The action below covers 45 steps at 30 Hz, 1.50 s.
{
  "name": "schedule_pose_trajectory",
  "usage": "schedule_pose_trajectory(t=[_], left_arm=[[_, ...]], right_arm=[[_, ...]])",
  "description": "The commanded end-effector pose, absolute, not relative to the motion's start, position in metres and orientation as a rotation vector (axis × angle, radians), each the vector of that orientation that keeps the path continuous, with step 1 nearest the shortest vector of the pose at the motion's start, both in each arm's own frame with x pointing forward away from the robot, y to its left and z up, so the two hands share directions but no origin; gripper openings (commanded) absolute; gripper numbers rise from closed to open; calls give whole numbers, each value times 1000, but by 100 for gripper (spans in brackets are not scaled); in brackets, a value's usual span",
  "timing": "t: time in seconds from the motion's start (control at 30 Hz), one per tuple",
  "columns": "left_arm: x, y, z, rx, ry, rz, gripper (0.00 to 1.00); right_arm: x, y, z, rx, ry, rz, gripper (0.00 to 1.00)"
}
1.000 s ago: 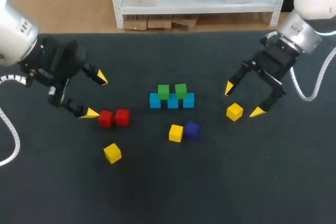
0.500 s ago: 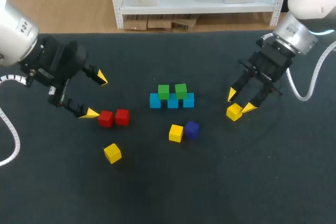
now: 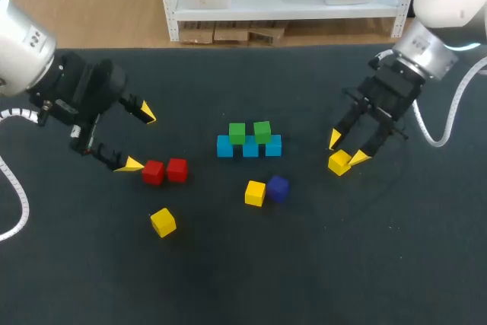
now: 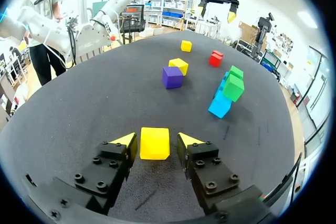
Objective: Place the blue cubes, place green cubes on the blue cubes, place the yellow cubes on the green cubes, then place the red cubes on the yellow cubes, and place purple cube on the red cubes.
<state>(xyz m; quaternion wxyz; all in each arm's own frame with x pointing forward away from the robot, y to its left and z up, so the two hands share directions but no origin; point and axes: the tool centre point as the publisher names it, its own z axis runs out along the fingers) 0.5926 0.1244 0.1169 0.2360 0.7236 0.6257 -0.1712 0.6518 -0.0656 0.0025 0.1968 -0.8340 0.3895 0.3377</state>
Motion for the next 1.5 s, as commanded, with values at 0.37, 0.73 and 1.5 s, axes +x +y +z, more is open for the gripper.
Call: schedule_pose_trajectory(t=[0.37,0.73,1.5], left_arm=[[592,126,116,1982,1709,-470,100],[592,126,116,1982,1709,-470,100],[592,126,116,1982,1709,-470,100]], right_arm=[[652,-65,-1,-2341,1098,958,0],[662,-70,22,-2119,1428,934,0],[687,10,82,-1761,1803,661,0]])
